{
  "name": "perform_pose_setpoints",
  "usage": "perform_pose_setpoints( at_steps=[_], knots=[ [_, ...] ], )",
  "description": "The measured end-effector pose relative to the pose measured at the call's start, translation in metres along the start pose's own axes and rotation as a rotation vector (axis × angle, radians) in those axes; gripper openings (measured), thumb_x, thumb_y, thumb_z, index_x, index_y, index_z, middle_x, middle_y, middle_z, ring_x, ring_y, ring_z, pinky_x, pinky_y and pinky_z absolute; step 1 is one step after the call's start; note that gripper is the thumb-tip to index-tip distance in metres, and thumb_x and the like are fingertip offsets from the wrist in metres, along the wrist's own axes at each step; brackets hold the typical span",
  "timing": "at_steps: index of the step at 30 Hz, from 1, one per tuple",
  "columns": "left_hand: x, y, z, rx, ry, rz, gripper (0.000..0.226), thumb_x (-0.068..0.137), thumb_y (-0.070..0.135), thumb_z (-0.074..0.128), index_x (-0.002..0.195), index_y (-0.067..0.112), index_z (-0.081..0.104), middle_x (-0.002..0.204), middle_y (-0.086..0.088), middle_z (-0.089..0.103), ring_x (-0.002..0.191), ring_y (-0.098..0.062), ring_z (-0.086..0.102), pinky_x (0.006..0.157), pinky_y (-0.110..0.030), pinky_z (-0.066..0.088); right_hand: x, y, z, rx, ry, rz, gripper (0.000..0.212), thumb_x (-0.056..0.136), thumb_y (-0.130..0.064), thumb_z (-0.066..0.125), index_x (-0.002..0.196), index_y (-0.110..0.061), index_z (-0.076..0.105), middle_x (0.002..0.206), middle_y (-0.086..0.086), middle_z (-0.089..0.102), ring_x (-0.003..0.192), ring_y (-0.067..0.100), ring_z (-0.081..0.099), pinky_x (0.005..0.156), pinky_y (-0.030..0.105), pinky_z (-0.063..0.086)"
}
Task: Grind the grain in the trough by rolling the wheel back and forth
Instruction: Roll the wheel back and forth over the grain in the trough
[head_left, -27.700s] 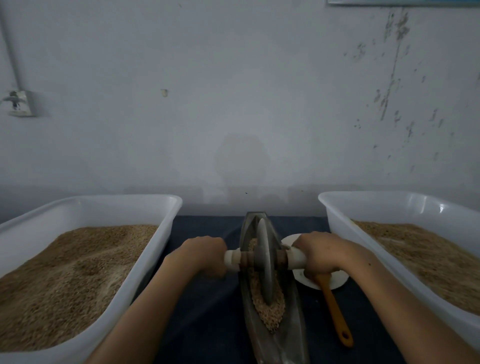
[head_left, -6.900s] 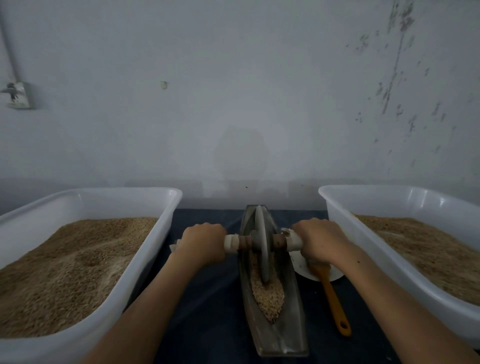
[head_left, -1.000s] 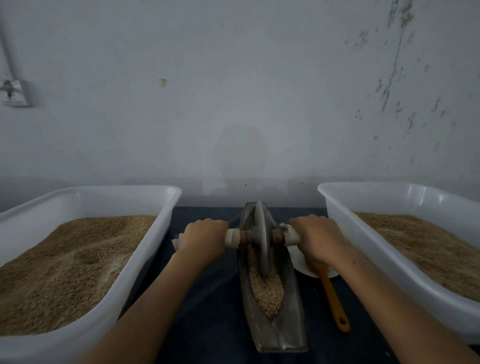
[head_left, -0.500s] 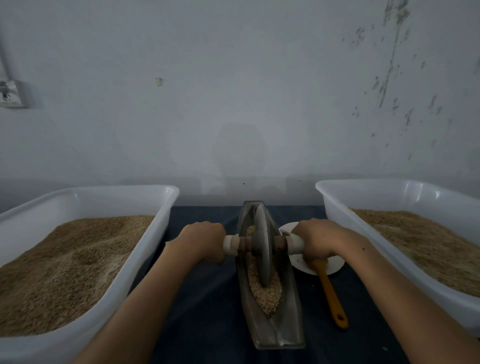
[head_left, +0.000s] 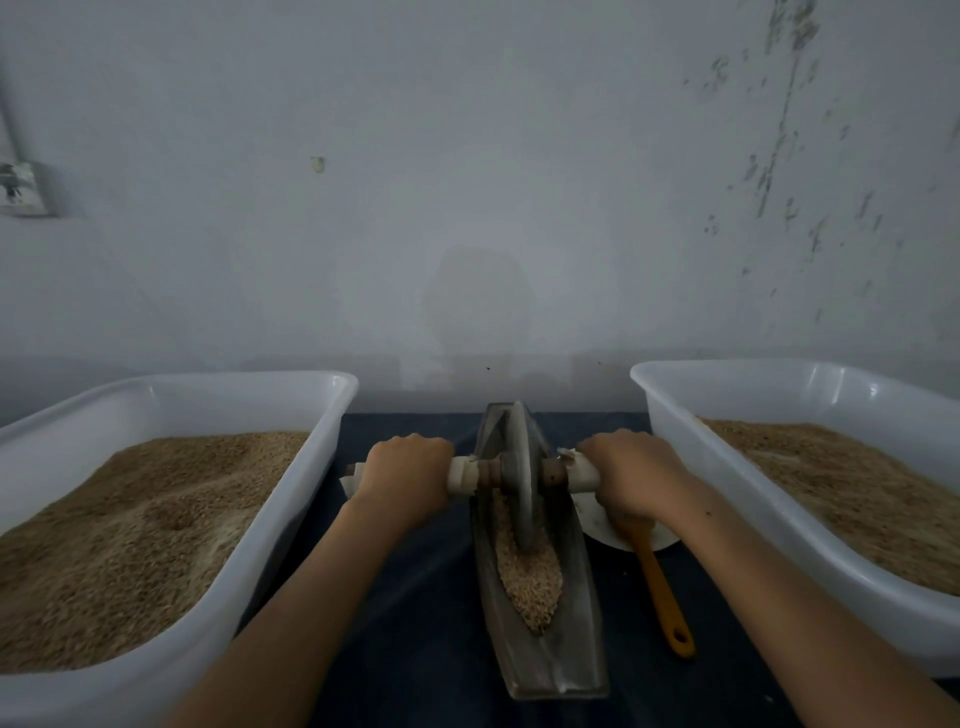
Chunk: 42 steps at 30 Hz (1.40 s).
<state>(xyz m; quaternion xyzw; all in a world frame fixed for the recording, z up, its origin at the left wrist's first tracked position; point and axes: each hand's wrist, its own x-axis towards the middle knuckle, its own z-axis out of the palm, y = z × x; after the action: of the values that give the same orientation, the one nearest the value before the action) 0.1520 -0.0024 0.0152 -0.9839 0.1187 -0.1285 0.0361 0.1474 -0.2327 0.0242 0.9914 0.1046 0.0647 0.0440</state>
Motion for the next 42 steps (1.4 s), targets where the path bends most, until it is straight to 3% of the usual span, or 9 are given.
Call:
perform_pose_setpoints(
  at_steps=[3, 7, 10, 18, 23, 30, 35, 39, 42],
  knots=[
    [0.001, -0.004, -0.004, -0.069, -0.200, 0.016, 0.019, 0.082, 0.025, 0.065, 0.099, 0.020, 0.057, 0.095, 0.001, 0.061, 0.082, -0.015, 0.054, 0.072, -0.029, 0.042, -0.002, -0.002, -0.012, -0.006, -0.144, -0.015, 0.020, 0.083, -0.015, 0.062, 0.100, -0.025, 0.057, 0.085, -0.004, 0.055, 0.079, 0.015, 0.055, 0.070, 0.028, 0.043],
    [0.002, -0.006, -0.007, -0.138, -0.367, 0.018, 0.023, 0.080, 0.025, 0.070, 0.098, 0.021, 0.057, 0.092, 0.000, 0.059, 0.087, -0.017, 0.058, 0.081, -0.031, 0.049, -0.003, -0.004, -0.020, -0.018, -0.265, -0.004, 0.026, 0.081, -0.016, 0.066, 0.105, -0.023, 0.060, 0.094, 0.001, 0.063, 0.086, 0.017, 0.061, 0.075, 0.030, 0.050],
    [0.003, -0.007, -0.005, -0.128, -0.313, 0.011, 0.022, 0.081, 0.025, 0.069, 0.098, 0.020, 0.056, 0.087, 0.004, 0.055, 0.083, -0.015, 0.056, 0.077, -0.029, 0.047, -0.002, -0.004, -0.016, -0.026, -0.194, -0.008, 0.021, 0.083, -0.016, 0.063, 0.102, -0.024, 0.059, 0.093, -0.001, 0.062, 0.086, 0.016, 0.060, 0.075, 0.029, 0.048],
    [-0.001, -0.003, 0.008, -0.058, 0.070, -0.016, 0.012, 0.089, 0.030, 0.056, 0.089, 0.025, 0.045, 0.088, 0.006, 0.055, 0.073, -0.011, 0.047, 0.067, -0.027, 0.035, 0.000, -0.006, 0.007, -0.038, 0.229, -0.006, 0.013, 0.090, -0.015, 0.053, 0.088, -0.026, 0.047, 0.094, -0.002, 0.062, 0.086, 0.019, 0.059, 0.071, 0.029, 0.040],
    [0.000, -0.002, 0.005, -0.035, 0.032, -0.004, 0.009, 0.087, 0.027, 0.058, 0.092, 0.024, 0.050, 0.090, 0.004, 0.058, 0.075, -0.012, 0.048, 0.069, -0.028, 0.037, -0.001, -0.004, 0.001, -0.020, 0.093, 0.010, 0.013, 0.088, -0.014, 0.056, 0.091, -0.026, 0.050, 0.098, 0.000, 0.063, 0.087, 0.019, 0.058, 0.075, 0.030, 0.045],
    [0.003, -0.006, -0.005, -0.093, -0.307, 0.011, 0.031, 0.079, 0.028, 0.070, 0.106, 0.021, 0.057, 0.084, 0.007, 0.052, 0.080, -0.013, 0.052, 0.072, -0.028, 0.041, -0.002, 0.000, -0.016, 0.009, -0.261, 0.002, 0.025, 0.082, -0.019, 0.066, 0.106, -0.021, 0.061, 0.089, -0.002, 0.060, 0.084, 0.015, 0.061, 0.070, 0.027, 0.047],
    [0.002, -0.003, -0.005, -0.052, -0.198, 0.007, 0.024, 0.081, 0.028, 0.067, 0.102, 0.021, 0.058, 0.083, 0.006, 0.054, 0.079, -0.014, 0.053, 0.070, -0.028, 0.040, 0.001, 0.001, -0.009, 0.013, -0.199, 0.010, 0.021, 0.082, -0.019, 0.064, 0.101, -0.024, 0.059, 0.085, -0.004, 0.057, 0.081, 0.014, 0.058, 0.070, 0.027, 0.045],
    [-0.002, 0.000, -0.001, -0.013, -0.007, -0.011, 0.017, 0.087, 0.029, 0.058, 0.100, 0.021, 0.052, 0.099, 0.001, 0.062, 0.087, -0.018, 0.058, 0.069, -0.029, 0.038, 0.003, 0.000, 0.001, -0.016, 0.022, 0.008, 0.016, 0.086, -0.017, 0.058, 0.087, -0.029, 0.047, 0.090, -0.004, 0.059, 0.076, 0.014, 0.049, 0.069, 0.028, 0.039],
    [-0.004, 0.002, 0.001, -0.009, 0.056, -0.028, 0.016, 0.089, 0.030, 0.056, 0.101, 0.021, 0.050, 0.100, 0.000, 0.062, 0.090, -0.020, 0.059, 0.069, -0.030, 0.037, 0.003, -0.002, 0.005, -0.009, 0.075, 0.020, 0.022, 0.088, -0.016, 0.056, 0.081, -0.031, 0.041, 0.091, -0.004, 0.059, 0.075, 0.014, 0.047, 0.071, 0.029, 0.038]
  ],
)
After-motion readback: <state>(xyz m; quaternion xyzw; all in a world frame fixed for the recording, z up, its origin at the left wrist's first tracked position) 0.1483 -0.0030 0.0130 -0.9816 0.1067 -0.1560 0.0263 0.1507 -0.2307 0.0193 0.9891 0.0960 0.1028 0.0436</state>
